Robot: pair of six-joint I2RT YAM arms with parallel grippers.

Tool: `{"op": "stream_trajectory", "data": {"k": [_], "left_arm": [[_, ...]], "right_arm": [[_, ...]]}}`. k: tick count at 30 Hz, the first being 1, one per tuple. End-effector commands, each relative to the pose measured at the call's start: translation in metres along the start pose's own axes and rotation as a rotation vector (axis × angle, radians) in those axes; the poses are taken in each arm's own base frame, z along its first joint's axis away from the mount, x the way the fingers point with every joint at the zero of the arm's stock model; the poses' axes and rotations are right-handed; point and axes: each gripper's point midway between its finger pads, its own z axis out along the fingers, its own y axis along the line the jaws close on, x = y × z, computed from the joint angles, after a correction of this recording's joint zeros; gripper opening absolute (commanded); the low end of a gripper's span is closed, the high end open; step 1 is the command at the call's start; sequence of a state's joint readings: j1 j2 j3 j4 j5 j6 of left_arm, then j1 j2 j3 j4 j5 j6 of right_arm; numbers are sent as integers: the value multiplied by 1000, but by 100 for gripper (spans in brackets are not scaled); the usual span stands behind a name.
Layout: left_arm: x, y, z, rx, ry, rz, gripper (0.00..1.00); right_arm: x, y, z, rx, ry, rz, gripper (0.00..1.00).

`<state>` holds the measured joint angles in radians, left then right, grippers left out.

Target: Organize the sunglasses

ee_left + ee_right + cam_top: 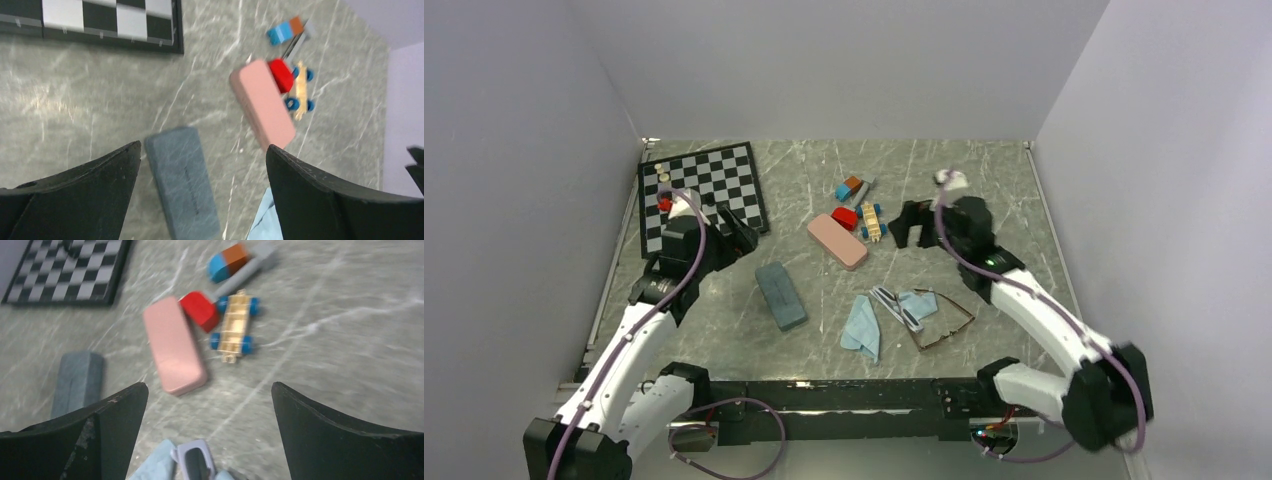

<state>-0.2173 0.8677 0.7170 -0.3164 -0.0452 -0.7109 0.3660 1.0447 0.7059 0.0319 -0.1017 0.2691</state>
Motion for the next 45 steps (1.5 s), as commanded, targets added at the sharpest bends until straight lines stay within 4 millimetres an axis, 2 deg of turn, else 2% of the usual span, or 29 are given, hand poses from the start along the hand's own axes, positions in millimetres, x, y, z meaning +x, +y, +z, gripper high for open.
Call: {"op": "stream_trajectory", "data": {"k": [1,5,6,8,17,23,27,30,32,34,35,37,39,42,45], "left_arm": [[37,10,0,17,105,-16,99],[49,19,-3,14,118,-7,99],[49,17,-5,28,114,-1,99],[50,18,-6,31,107,4,99],[55,23,-3,20,117,17,99],[55,23,1,17,125,22,99],[57,24,2,10,134,24,99],[55,22,3,16,129,26,99],[55,21,4,21,129,27,99],[54,20,4,26,129,32,99],[53,18,4,33,128,36,99],[49,10,3,68,121,46,99],[42,-6,0,144,101,60,99],[22,-49,-11,359,34,90,99],[9,-97,-33,627,-10,128,99]], "right_arm": [[7,62,43,-159,88,-221,100],[59,93,90,-160,263,-368,100],[63,101,99,-163,278,-387,100],[79,104,114,-138,338,-410,100],[141,76,151,-52,531,-514,100],[153,69,162,-22,567,-523,99],[153,73,163,-31,554,-496,98],[150,80,162,-52,553,-471,89],[149,83,159,-73,557,-459,78],[145,88,157,-91,551,-449,62],[139,93,154,-96,541,-421,53],[123,104,146,-123,504,-369,42],[100,118,134,-152,455,-305,36],[60,138,106,-233,367,-177,32],[21,154,71,-392,291,1,29]]}}
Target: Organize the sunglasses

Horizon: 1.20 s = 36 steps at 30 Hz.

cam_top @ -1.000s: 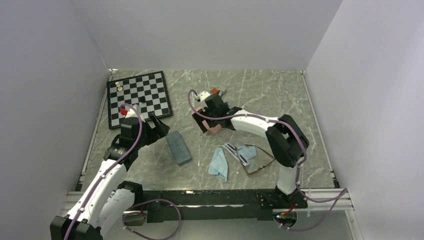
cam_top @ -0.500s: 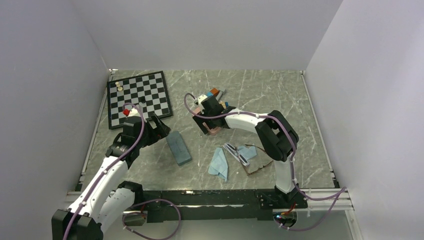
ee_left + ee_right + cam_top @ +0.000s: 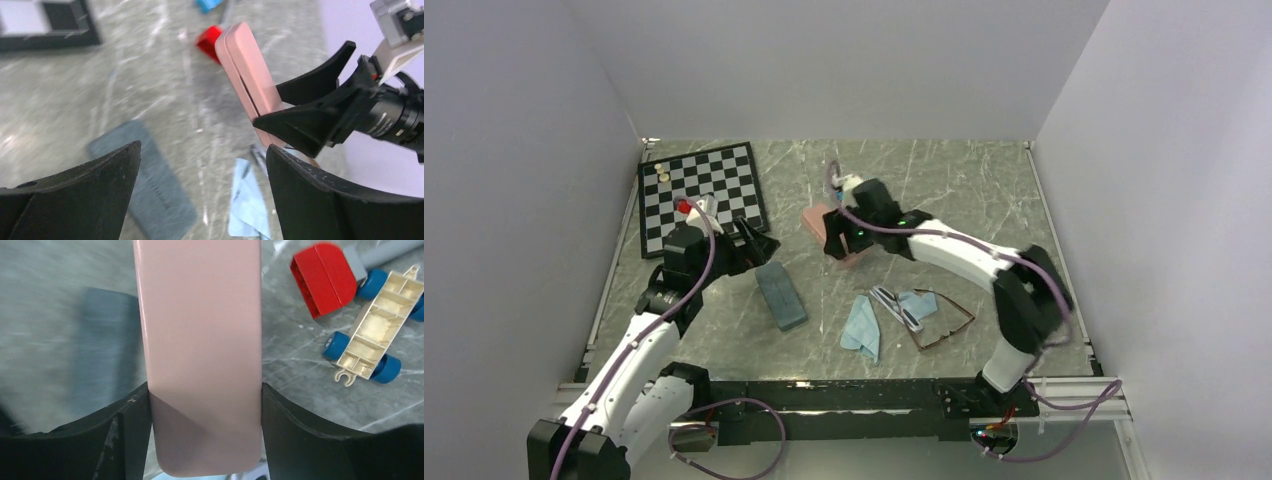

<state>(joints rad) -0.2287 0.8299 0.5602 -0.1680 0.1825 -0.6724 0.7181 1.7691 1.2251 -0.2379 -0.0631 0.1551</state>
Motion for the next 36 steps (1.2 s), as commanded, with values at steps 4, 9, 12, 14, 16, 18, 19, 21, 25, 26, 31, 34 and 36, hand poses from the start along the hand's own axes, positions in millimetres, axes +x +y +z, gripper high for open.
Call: {"op": "stream_trajectory", "data": {"k": [4,9,12,14,16,18,19,21,25,26,31,34,36], "left_arm": [[-52,-138,-45,682,-163,188,99],[-68,-187,-83,968,-257,261,99],[-68,-208,-104,1095,-296,284,99],[-65,-220,-107,1124,-283,302,99],[-61,-224,-102,1108,-252,310,99],[-59,-226,-99,1096,-244,307,99],[-58,-228,-102,1111,-251,313,99],[-55,-233,-108,1140,-259,323,99],[-51,-239,-105,1134,-246,343,99],[-51,-241,-104,1139,-245,347,99],[-54,-246,-98,1137,-237,325,99],[-55,-250,-98,1160,-231,316,99],[-55,-253,-99,1184,-226,312,99]], "right_arm": [[-94,64,-155,-565,-422,176,28],[-95,98,-220,-785,-513,98,26],[-99,106,-242,-830,-555,79,25],[-101,111,-252,-864,-569,68,24],[-102,117,-260,-904,-581,51,23],[-102,120,-262,-922,-581,47,22],[-103,121,-263,-922,-584,47,22],[-105,120,-262,-914,-586,53,22],[-108,125,-262,-938,-584,44,22],[-109,127,-262,-944,-583,37,22],[-107,136,-266,-986,-577,8,21],[-106,137,-268,-987,-578,-2,21],[-106,137,-265,-982,-571,-3,21]]}}
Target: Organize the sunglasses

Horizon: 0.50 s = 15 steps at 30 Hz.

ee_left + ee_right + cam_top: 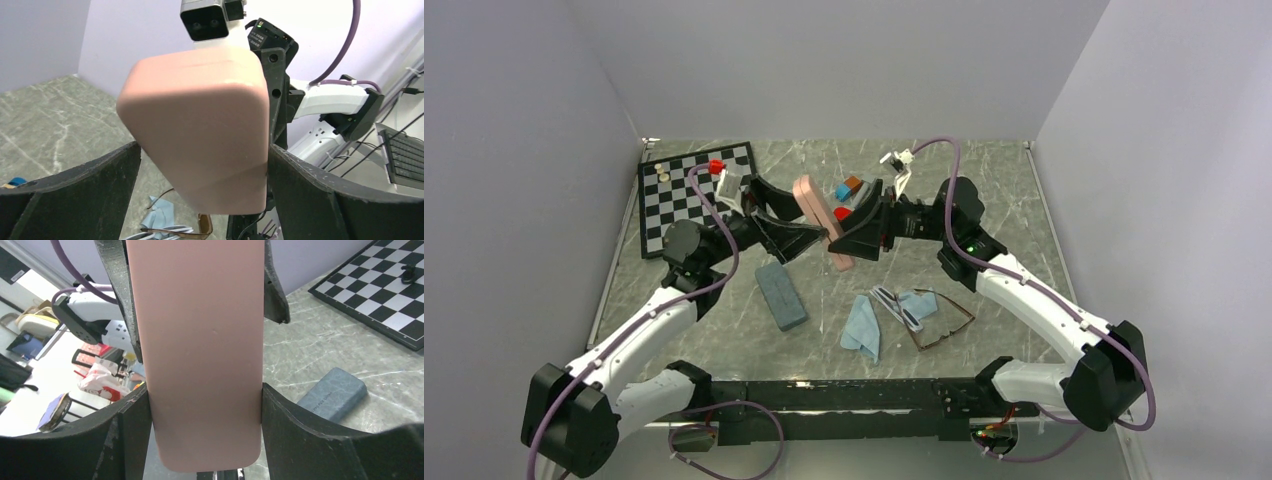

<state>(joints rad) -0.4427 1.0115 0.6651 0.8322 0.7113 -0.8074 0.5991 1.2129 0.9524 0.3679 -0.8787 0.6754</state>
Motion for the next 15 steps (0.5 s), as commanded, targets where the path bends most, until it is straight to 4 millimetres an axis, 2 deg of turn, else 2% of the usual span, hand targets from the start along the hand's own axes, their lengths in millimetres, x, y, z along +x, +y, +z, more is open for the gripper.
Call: {"op": "stream_trajectory", "data": {"k": [1,15], "left_arm": [[-19,-20,11,101,-43,42,99],[-9,-19,10,111,-13,42,99]], "right_arm": [[-20,28,4,-90,-27,-100,21],[-29,23,1,-29,-84,-114,19]]}}
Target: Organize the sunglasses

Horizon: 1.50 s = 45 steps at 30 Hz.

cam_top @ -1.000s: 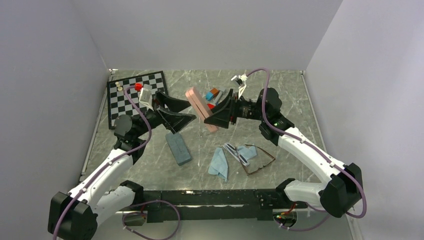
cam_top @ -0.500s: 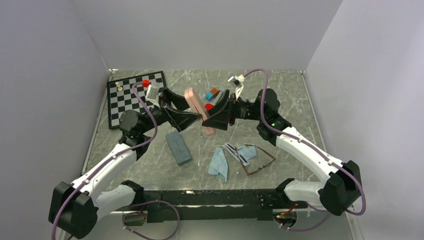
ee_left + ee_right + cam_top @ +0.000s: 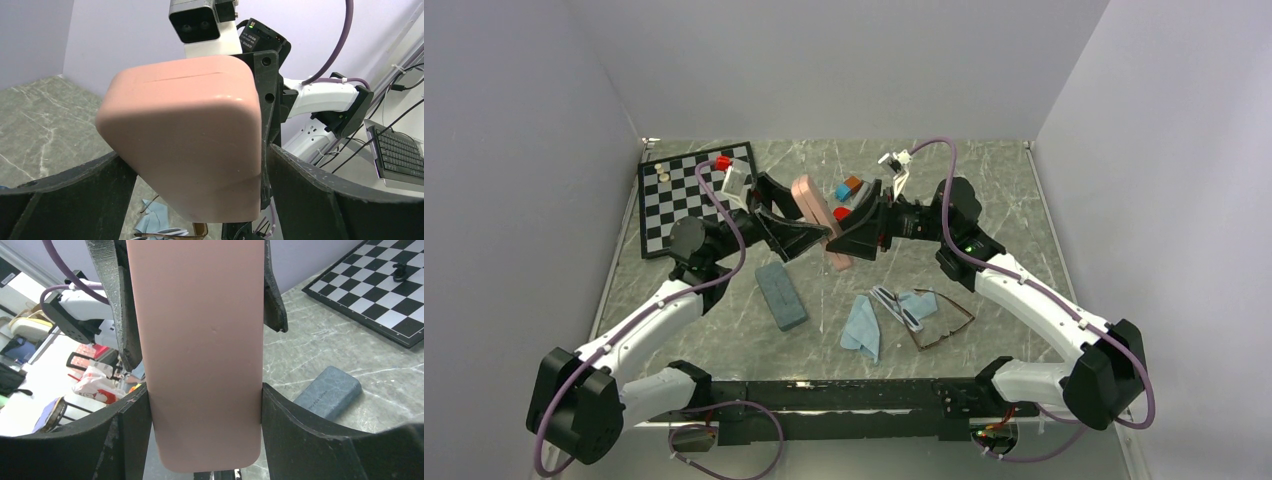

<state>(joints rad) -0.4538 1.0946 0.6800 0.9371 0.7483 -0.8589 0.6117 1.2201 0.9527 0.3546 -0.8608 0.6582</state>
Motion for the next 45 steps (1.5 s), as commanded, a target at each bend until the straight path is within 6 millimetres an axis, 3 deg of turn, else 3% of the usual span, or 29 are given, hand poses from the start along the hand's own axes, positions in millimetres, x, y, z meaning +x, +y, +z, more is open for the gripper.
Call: {"op": "stream_trajectory", "data": {"k": [1,6,14,17,20,21,22,31,36,41,45], "left_arm": [[-13,-19,1,52,-21,77,99],[-8,-16,-3,30,-13,71,99],[-13,-24,0,75,-28,83,83],[-14,-25,1,83,-26,85,58],[-13,-21,1,62,-23,70,17],[-14,-17,2,42,-25,63,5],[-13,-13,2,15,-22,50,0],[-13,50,-5,-469,8,-7,0],[-11,61,-8,-605,36,-47,0],[-9,67,-5,-690,40,-57,0],[-5,70,-2,-748,74,-72,0]], "right_arm": [[-34,27,-3,-42,-96,-115,19],[-35,31,-4,-51,-103,-119,19],[-30,33,-1,-92,-71,-115,18],[-31,31,-1,-79,-73,-118,17],[-34,24,-2,-24,-92,-124,16],[-36,20,-2,6,-99,-128,15],[-39,15,-3,42,-107,-136,14],[-55,-48,-16,408,-149,-160,7],[-54,-75,-17,536,-134,-184,0],[-53,-80,-6,562,-128,-230,0],[-59,-95,-9,704,-154,-279,0]]}}
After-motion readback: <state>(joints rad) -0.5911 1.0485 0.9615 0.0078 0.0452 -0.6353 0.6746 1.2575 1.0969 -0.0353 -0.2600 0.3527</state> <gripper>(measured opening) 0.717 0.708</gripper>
